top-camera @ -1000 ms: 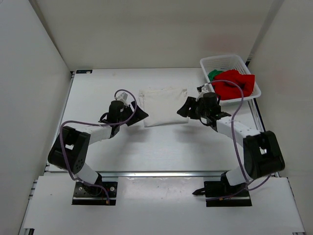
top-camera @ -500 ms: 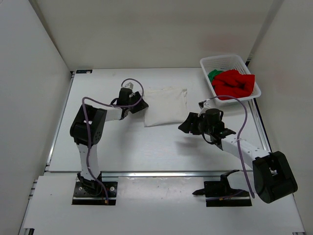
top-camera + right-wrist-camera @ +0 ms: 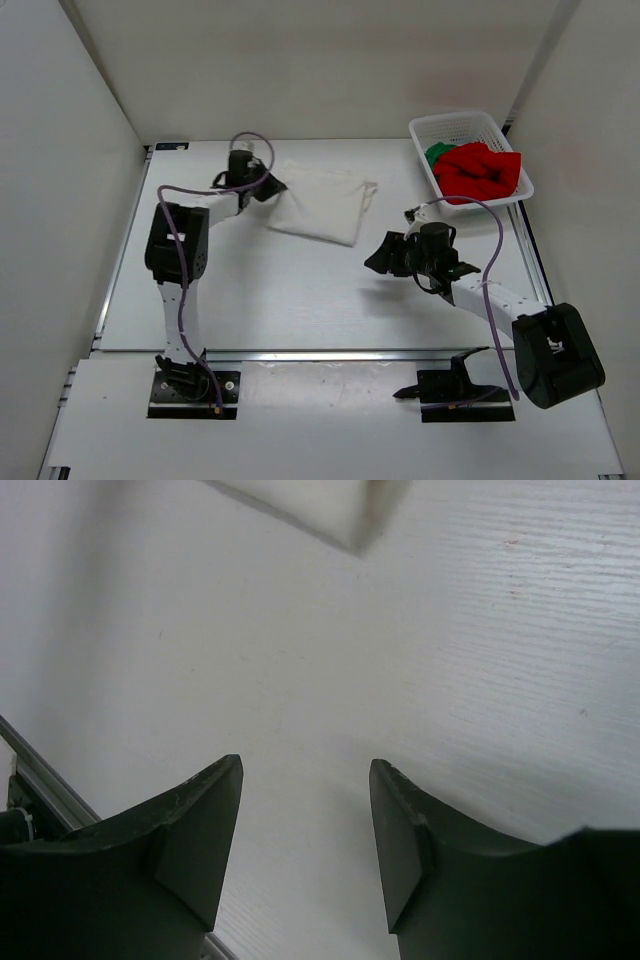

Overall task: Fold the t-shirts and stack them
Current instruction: Put the neatly folded tshirt into the corner of the board with the left arm

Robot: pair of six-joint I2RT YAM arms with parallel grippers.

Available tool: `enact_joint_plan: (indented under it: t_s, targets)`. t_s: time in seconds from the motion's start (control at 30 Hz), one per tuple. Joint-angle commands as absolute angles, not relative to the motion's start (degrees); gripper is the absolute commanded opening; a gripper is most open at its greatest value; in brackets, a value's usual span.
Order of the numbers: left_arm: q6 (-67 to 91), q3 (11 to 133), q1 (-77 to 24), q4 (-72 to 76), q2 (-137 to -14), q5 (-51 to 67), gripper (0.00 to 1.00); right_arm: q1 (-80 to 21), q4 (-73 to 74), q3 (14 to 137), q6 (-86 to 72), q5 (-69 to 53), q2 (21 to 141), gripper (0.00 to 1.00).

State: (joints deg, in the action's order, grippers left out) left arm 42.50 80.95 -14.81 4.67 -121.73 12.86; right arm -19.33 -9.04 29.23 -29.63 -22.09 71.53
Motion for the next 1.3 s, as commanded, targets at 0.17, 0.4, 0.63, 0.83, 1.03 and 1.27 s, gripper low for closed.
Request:
enact_joint_plan:
  t_s: [0.17,0.4,0.63,0.83,1.03,1.27]
  targets:
    - [47.45,72.96,13.44,8.25,-111.89,12.4,0.0,-19.07,-11.6,31.2,-27.24,-26.8,72.16,0.51]
    - [55.89,60.56,24.08,18.19,-111.0,13.45,0.03,-20.39,-10.46,30.06,-26.36,-28.21,70.58,0.52]
    - [62.48,64.14,25.58,19.43,-117.14,8.53,0.05,-20.83,-8.26,29.18,-26.19,-27.96,69.44,0.52]
    - [67.41,70.92,24.26,21.98,-123.48,8.79,0.09,-20.21,-6.33,29.27,-25.84,-27.95,69.87,0.51]
    - [66.44,69.36,23.73,23.81,-121.04,8.7,0.34,-20.74,-5.45,29.71,-26.19,-26.1,70.14,0.52]
    - [61.01,60.83,20.92,21.27,-110.14,8.09,0.83,-21.88,-4.49,29.62,-26.54,-22.33,70.14,0.49]
